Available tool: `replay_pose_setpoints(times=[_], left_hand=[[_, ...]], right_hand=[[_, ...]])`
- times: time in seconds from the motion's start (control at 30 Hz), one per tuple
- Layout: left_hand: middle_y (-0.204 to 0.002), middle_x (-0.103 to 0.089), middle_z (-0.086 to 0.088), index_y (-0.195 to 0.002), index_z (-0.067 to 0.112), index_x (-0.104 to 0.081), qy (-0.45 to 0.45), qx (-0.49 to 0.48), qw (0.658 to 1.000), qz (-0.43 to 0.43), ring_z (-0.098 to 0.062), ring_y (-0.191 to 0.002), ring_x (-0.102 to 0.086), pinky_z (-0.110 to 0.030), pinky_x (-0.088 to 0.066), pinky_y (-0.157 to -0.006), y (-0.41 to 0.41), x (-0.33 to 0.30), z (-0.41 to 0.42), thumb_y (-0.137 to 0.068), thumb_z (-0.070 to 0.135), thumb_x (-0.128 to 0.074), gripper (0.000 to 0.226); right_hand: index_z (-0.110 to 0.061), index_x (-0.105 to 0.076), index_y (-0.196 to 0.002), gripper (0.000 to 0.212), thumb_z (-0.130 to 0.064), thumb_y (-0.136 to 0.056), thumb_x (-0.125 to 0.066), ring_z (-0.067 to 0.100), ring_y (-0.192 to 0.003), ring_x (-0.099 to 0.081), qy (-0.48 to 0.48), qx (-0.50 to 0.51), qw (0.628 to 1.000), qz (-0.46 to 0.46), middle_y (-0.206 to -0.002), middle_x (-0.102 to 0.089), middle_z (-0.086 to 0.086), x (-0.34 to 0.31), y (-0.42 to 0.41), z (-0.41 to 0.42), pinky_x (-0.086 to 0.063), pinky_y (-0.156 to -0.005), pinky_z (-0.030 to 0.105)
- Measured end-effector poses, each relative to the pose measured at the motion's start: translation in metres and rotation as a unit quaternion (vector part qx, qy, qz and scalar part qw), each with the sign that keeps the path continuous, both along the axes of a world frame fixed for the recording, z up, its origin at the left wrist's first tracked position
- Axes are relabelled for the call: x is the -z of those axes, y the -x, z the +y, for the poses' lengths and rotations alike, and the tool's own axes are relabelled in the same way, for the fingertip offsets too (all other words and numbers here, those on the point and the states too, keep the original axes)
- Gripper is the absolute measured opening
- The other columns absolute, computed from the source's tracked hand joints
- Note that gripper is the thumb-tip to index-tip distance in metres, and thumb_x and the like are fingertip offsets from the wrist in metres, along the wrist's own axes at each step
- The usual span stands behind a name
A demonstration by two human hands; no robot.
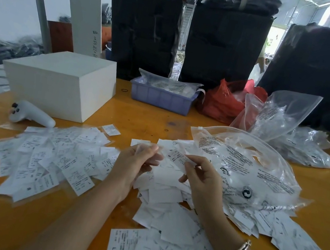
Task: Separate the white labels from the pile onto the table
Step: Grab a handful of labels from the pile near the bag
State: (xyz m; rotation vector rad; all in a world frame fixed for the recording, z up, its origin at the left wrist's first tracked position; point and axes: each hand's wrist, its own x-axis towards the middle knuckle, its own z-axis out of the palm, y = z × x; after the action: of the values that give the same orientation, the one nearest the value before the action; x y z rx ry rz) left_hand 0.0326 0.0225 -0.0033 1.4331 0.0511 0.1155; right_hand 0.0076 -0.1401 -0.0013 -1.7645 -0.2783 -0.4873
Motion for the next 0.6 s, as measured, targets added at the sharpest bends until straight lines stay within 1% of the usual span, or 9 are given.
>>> replay_pose_setpoints(times=[0.1,0.17,0.23,0.3,0.33,0.4,0.43,0.5,0.6], left_hand=[[-0.082,-0.075,0.007,-0.084,0.021,-0.072,0.009,0.003,1.0,-0.002,-0.001,-0.072,-0.068,-0.022,-0.045,-0.068,0.0,0.0,0.001,-0.087,0.037,-0.063,0.019],[-0.083,-0.075,0.005,-0.082,0.021,-0.072,0.02,0.008,1.0,-0.004,-0.003,-0.072,-0.068,-0.024,-0.045,-0.07,0.0,0.0,0.002,-0.087,0.035,-0.064,0.017],[-0.083,-0.075,0.006,-0.084,0.02,-0.072,0.012,0.012,1.0,-0.008,-0.003,-0.073,-0.068,-0.024,-0.046,-0.07,0.0,0.0,0.002,-0.087,0.036,-0.064,0.018],[-0.083,-0.075,0.006,-0.087,0.019,-0.071,0.006,0.014,1.0,-0.01,-0.003,-0.074,-0.068,-0.023,-0.047,-0.07,0.0,0.0,0.002,-0.086,0.035,-0.065,0.017],[-0.083,-0.074,0.005,-0.087,0.02,-0.071,0.003,0.017,1.0,-0.011,-0.005,-0.075,-0.069,-0.023,-0.049,-0.068,0.0,0.001,0.002,-0.086,0.034,-0.066,0.014],[-0.083,-0.074,0.003,-0.085,0.024,-0.072,-0.002,0.027,1.0,-0.014,-0.008,-0.076,-0.068,-0.022,-0.051,-0.066,0.0,0.001,0.002,-0.084,0.03,-0.068,0.007],[-0.082,-0.073,0.004,-0.083,0.027,-0.073,-0.01,0.033,0.999,-0.017,-0.007,-0.076,-0.068,-0.02,-0.052,-0.066,0.0,0.001,0.002,-0.083,0.03,-0.07,0.004],[-0.082,-0.073,0.01,-0.082,0.031,-0.073,-0.036,0.054,0.998,-0.026,-0.003,-0.076,-0.068,-0.017,-0.052,-0.065,0.001,0.001,0.001,-0.082,0.029,-0.071,0.003],[-0.083,-0.073,0.012,-0.09,0.026,-0.071,-0.071,0.106,0.991,-0.04,0.0,-0.075,-0.067,-0.012,-0.05,-0.061,0.004,0.0,-0.002,-0.083,0.021,-0.071,0.008]], right_hand=[[-0.031,-0.062,-0.089,0.028,-0.004,-0.092,-0.055,-0.002,-0.048,-0.054,-0.014,-0.007,1.0,-0.002,-0.066,-0.065,-0.006,0.0,-0.001,0.0,-0.038,-0.048,0.007],[-0.033,-0.063,-0.09,0.029,-0.005,-0.092,-0.056,0.001,-0.052,-0.059,-0.005,-0.003,1.0,0.003,-0.062,-0.065,-0.009,0.002,-0.002,0.0,-0.04,-0.052,0.009],[-0.037,-0.063,-0.092,0.032,-0.005,-0.091,-0.057,0.006,-0.056,-0.062,0.007,-0.01,1.0,0.014,-0.063,-0.065,-0.009,0.004,-0.004,0.0,-0.045,-0.056,0.014],[-0.04,-0.063,-0.096,0.034,-0.007,-0.091,-0.057,0.009,-0.057,-0.062,0.024,-0.029,0.999,0.028,-0.063,-0.065,-0.005,0.007,-0.005,0.001,-0.048,-0.058,0.02],[-0.042,-0.063,-0.098,0.036,-0.007,-0.092,-0.057,0.009,-0.056,-0.061,0.031,-0.037,0.998,0.033,-0.06,-0.063,-0.005,0.007,-0.005,0.001,-0.046,-0.057,0.019],[-0.042,-0.062,-0.102,0.038,-0.006,-0.093,-0.055,0.005,-0.053,-0.057,0.029,-0.057,0.997,0.039,-0.054,-0.059,-0.009,0.01,-0.005,0.001,-0.042,-0.053,0.013],[-0.042,-0.061,-0.104,0.039,-0.006,-0.093,-0.054,0.003,-0.051,-0.056,0.025,-0.066,0.997,0.045,-0.053,-0.057,-0.011,0.01,-0.005,0.0,-0.041,-0.051,0.011],[-0.044,-0.059,-0.107,0.041,-0.006,-0.094,-0.053,0.003,-0.053,-0.056,0.023,-0.075,0.995,0.057,-0.056,-0.056,-0.013,0.01,-0.005,0.001,-0.042,-0.052,0.012],[-0.044,-0.054,-0.113,0.042,-0.006,-0.092,-0.057,0.008,-0.058,-0.058,-0.008,-0.083,0.994,0.064,-0.069,-0.053,-0.012,0.009,-0.007,0.002,-0.047,-0.059,0.017]])
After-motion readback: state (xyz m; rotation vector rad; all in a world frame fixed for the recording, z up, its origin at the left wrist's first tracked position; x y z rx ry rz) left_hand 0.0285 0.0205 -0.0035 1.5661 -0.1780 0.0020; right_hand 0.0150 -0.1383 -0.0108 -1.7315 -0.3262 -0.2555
